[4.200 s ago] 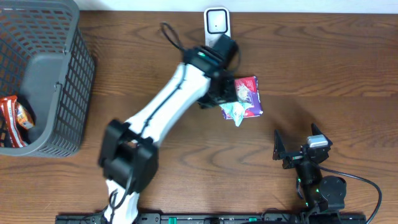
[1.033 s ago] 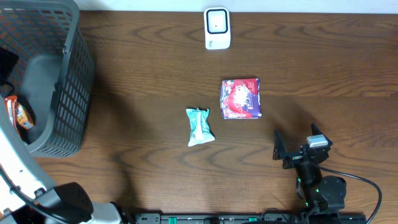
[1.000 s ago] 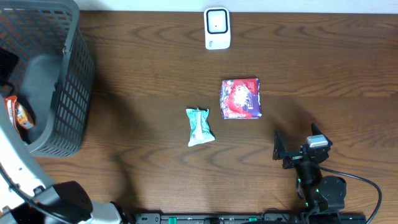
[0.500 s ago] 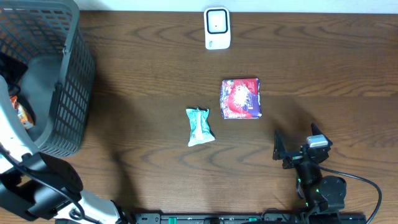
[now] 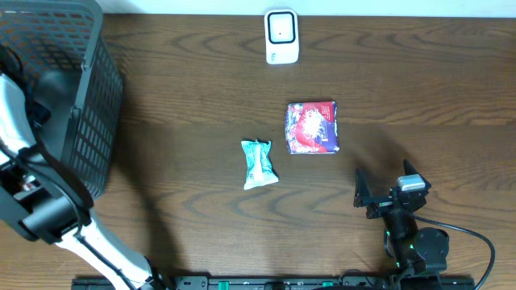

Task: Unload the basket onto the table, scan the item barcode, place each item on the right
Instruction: 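Reach the left gripper into the basket and grasp the orange items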

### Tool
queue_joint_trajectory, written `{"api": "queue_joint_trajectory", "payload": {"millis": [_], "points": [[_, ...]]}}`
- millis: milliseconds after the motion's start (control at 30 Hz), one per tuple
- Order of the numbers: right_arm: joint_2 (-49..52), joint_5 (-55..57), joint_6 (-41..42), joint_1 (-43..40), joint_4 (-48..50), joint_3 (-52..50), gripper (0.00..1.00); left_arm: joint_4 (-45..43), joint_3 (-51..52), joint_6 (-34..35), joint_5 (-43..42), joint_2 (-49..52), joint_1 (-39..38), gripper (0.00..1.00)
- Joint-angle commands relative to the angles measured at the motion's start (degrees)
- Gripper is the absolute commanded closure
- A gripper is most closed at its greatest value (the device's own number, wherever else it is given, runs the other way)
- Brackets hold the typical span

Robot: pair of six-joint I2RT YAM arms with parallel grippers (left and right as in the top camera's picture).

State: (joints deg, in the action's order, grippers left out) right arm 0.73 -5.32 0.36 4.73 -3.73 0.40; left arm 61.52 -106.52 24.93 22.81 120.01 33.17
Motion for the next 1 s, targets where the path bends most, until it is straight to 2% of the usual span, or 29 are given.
{"api": "queue_joint_trajectory", "payload": {"millis": [0, 167, 367, 533, 667, 967], "points": [[-0.2, 0.3, -0.2, -0.3, -0.3, -0.1, 0.01, -0.5, 0.3, -0.9, 2.2, 3.8, 0.1, 0.29], [-0.2, 0.3, -0.2, -0.3, -0.3, -0.1, 0.01, -3.0, 0.3, -1.0, 2.4, 5.9, 0.5, 0.29], [-0.2, 0.3, -0.2, -0.3, -0.3, -0.1, 0.01, -7.0, 0.3, -4.9, 2.6, 6.1, 0.8, 0.29], [-0.2, 0.3, -0.2, -0.3, -0.3, -0.1, 0.01, -7.2, 0.3, -4.8, 8.1, 6.1, 0.8, 0.29], [-0.2, 0.3, -0.2, -0.3, -0.3, -0.1, 0.01, -6.9, 0.6, -4.8, 8.2, 6.1, 0.8, 0.29], [-0.2, 0.3, -0.2, -0.3, -0.3, -0.1, 0.01, -11.9, 8.2, -4.8, 7.6, 6.1, 0.9, 0.3]]}}
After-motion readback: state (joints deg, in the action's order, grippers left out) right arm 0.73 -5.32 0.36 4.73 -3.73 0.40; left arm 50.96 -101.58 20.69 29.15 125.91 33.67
